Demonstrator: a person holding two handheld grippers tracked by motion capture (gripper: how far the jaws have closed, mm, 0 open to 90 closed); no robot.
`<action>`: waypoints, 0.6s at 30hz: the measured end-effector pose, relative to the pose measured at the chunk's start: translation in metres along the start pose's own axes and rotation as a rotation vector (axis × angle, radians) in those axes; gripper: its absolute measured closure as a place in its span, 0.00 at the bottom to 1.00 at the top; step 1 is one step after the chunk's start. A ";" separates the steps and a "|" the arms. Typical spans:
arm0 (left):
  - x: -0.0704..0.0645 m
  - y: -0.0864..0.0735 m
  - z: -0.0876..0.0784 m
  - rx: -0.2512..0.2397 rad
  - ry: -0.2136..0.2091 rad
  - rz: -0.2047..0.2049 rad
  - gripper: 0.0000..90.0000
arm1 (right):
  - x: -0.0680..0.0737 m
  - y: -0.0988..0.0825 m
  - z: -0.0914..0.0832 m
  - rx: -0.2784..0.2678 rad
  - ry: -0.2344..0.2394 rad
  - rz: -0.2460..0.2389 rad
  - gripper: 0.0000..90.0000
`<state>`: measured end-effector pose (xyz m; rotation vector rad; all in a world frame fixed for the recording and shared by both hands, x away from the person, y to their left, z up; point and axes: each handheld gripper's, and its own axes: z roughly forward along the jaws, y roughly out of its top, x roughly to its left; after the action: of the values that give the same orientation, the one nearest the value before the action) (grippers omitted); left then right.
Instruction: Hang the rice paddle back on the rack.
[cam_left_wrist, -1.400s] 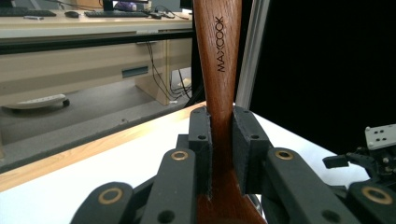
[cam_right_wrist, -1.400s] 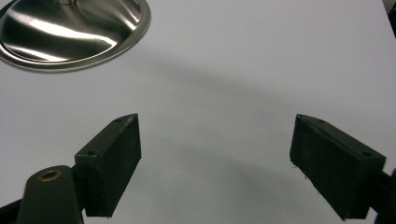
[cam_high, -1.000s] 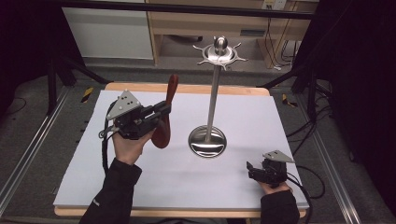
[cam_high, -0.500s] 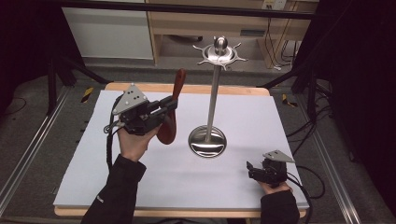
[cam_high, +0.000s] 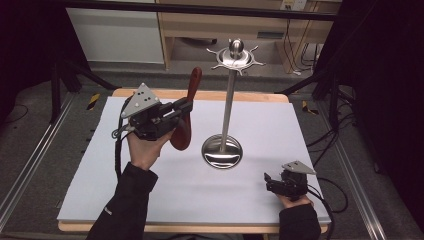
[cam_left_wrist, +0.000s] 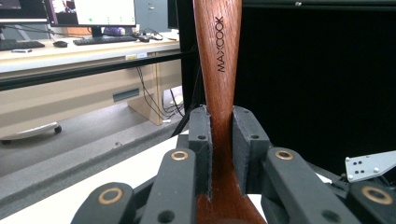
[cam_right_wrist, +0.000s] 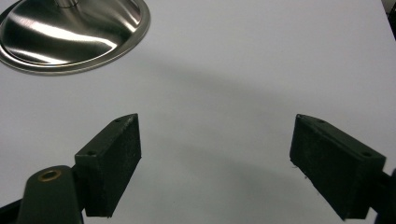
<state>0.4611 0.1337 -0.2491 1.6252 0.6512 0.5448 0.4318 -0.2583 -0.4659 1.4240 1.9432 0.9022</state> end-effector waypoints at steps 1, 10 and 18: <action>0.000 0.001 0.000 0.000 0.000 0.004 0.87 | 0.000 0.000 0.000 0.001 0.001 0.000 0.19; -0.004 0.008 0.007 -0.007 -0.006 0.016 0.87 | 0.000 0.000 0.000 0.000 0.002 0.000 0.19; -0.006 0.015 0.010 -0.009 -0.004 0.032 0.87 | 0.000 0.000 0.000 0.000 0.001 -0.002 0.19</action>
<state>0.4647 0.1210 -0.2356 1.6306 0.6197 0.5666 0.4319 -0.2583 -0.4659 1.4211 1.9453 0.9020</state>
